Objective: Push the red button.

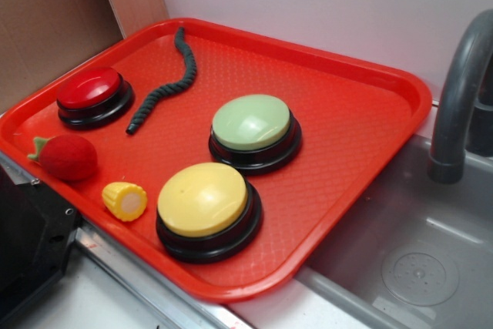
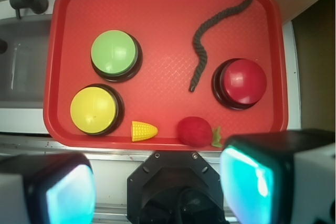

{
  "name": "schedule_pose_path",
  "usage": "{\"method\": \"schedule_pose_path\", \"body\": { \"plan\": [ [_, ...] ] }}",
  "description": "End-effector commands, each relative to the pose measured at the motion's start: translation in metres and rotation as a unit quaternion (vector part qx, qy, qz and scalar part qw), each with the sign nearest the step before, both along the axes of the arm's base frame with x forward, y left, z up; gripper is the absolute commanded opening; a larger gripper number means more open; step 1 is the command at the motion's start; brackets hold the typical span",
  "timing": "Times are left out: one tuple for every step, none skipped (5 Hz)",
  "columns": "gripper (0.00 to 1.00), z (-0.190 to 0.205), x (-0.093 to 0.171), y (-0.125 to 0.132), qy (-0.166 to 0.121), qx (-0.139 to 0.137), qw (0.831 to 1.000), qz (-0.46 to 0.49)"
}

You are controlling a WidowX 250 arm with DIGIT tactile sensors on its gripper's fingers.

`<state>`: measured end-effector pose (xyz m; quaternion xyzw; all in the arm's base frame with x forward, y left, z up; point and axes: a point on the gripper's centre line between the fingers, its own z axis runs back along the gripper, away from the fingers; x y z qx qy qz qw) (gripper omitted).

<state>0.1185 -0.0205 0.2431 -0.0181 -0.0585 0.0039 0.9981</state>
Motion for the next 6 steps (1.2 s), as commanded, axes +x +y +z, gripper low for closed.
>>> {"method": "schedule_pose_path", "body": {
  "plan": [
    [1.0, 0.0, 0.0, 0.0, 0.0, 0.0, 1.0, 0.0],
    [1.0, -0.027, 0.035, 0.03, 0.026, -0.007, 0.998, 0.052],
    [1.0, -0.057, 0.056, 0.058, 0.024, 0.004, 0.993, 0.114],
    [1.0, -0.093, 0.058, 0.084, -0.004, -0.015, 0.984, 0.175],
    [1.0, -0.118, 0.046, 0.107, -0.019, -0.028, 0.972, 0.233],
    [1.0, -0.145, 0.042, 0.129, 0.005, -0.023, 0.963, 0.27]
  ]
}}
